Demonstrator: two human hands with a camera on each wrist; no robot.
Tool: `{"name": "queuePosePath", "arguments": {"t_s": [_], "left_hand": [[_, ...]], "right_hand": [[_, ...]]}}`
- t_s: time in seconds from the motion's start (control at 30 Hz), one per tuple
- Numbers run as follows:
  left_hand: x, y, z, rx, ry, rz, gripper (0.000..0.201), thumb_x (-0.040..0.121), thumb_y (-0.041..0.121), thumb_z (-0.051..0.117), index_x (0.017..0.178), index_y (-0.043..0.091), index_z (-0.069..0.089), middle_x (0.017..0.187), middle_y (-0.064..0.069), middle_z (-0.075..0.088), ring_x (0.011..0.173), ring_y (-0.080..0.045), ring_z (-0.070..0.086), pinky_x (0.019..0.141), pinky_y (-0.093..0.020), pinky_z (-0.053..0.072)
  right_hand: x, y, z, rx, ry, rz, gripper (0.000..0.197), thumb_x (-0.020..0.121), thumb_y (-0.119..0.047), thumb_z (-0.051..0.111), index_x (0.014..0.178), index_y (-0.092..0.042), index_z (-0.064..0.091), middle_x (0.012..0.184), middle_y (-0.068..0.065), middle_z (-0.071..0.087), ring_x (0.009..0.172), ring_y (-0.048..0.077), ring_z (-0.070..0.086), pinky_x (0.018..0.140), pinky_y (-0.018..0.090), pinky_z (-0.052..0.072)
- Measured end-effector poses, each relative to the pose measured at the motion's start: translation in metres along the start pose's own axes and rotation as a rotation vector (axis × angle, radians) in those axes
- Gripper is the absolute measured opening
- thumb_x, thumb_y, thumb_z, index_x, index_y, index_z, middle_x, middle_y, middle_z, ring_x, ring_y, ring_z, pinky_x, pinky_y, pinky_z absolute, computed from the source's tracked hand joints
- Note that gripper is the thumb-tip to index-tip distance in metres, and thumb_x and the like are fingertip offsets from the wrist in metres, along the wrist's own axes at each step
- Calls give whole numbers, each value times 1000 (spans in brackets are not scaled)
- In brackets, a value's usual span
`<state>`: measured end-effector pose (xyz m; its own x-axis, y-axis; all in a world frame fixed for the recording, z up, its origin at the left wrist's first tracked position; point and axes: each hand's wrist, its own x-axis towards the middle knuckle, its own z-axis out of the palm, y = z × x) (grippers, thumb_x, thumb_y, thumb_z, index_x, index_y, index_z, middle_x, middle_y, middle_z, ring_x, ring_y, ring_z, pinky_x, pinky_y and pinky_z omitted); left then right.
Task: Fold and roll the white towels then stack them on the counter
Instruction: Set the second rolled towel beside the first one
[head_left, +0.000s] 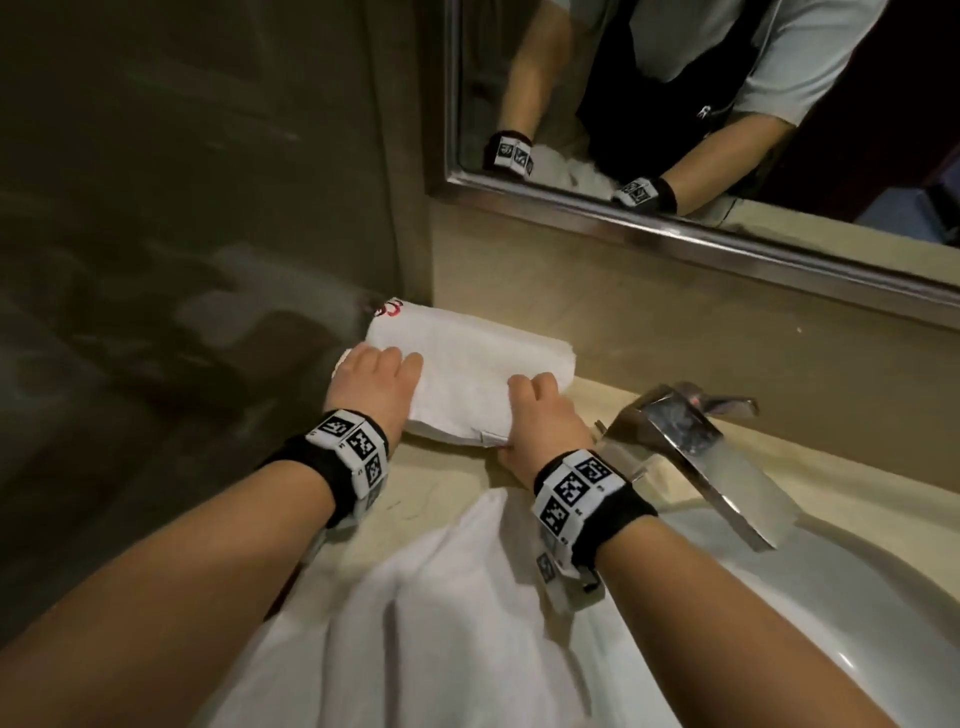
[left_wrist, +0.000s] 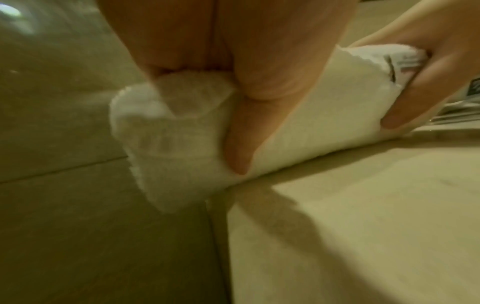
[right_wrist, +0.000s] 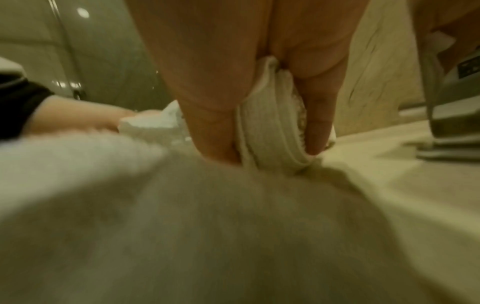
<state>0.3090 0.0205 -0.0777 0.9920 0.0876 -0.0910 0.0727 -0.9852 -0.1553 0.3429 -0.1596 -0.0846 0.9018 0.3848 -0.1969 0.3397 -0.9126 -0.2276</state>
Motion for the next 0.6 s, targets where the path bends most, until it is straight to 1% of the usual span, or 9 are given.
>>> {"name": "queuePosePath", "arguments": {"t_s": [0.07,0.13,0.23,0.27,0.33,0.43,0.5,0.53,0.6], "left_hand": [[7,1,9,-31,19,1,55,85,8,42,138,7,29,128,-20,44,119,-35,40,110,-43,19],[8,3,16,-47,35,1,55,86,8,41,139,5,28,129,-22,42,120,-37,38,113,-45,14],[1,3,16,-26,3,2,60,86,11,40,142,7,19,138,-20,33,128,-37,30,116,-44,4],[-2,2,14,-3,-20,6,64,85,13,42,144,8,15,141,-20,29,131,-37,26,117,-44,2],[-9,0,9,20,-79,15,74,83,16,46,146,11,7,147,-19,19,138,-36,16,118,-44,-1],[-33,-1,-4,-52,-76,-19,84,78,15,52,146,15,3,150,-17,12,141,-33,8,117,-42,-2],[-55,-1,-11,-151,-45,-50,83,78,19,56,145,18,7,149,-12,14,141,-30,9,117,-39,-1],[-72,-1,-14,-206,-41,-73,82,79,25,58,145,20,10,148,-10,17,140,-28,11,117,-38,1],[-109,0,-18,-277,-71,-98,78,79,38,61,143,24,17,146,-6,24,138,-26,17,117,-37,5]], "right_hand": [[6,2,11,-21,-18,2,70,74,-21,68,130,-17,26,127,9,30,104,32,45,72,36,43],[6,3,16,-30,-7,-5,75,73,-24,70,132,-16,24,130,10,28,105,33,43,70,33,40],[2,3,15,-31,7,-13,76,73,-28,72,132,-18,24,132,9,27,107,33,43,68,32,40],[-1,3,12,-20,-7,-18,77,72,-31,72,132,-20,24,132,8,27,109,32,43,71,34,42],[-7,4,2,11,-57,-18,83,69,-41,73,133,-24,22,133,6,26,114,31,40,85,41,46],[-32,6,-17,42,-59,-19,83,72,-47,68,137,-27,20,142,5,22,125,28,34,101,44,39],[-58,8,-24,32,49,-110,75,77,-48,62,138,-26,24,143,5,25,128,26,34,104,41,37],[-76,7,-24,30,81,-205,73,77,-50,61,137,-26,27,142,5,29,127,25,36,104,40,38],[-114,4,-13,19,-24,-416,77,73,-55,62,137,-28,28,142,5,32,127,26,38,104,40,38]]}}
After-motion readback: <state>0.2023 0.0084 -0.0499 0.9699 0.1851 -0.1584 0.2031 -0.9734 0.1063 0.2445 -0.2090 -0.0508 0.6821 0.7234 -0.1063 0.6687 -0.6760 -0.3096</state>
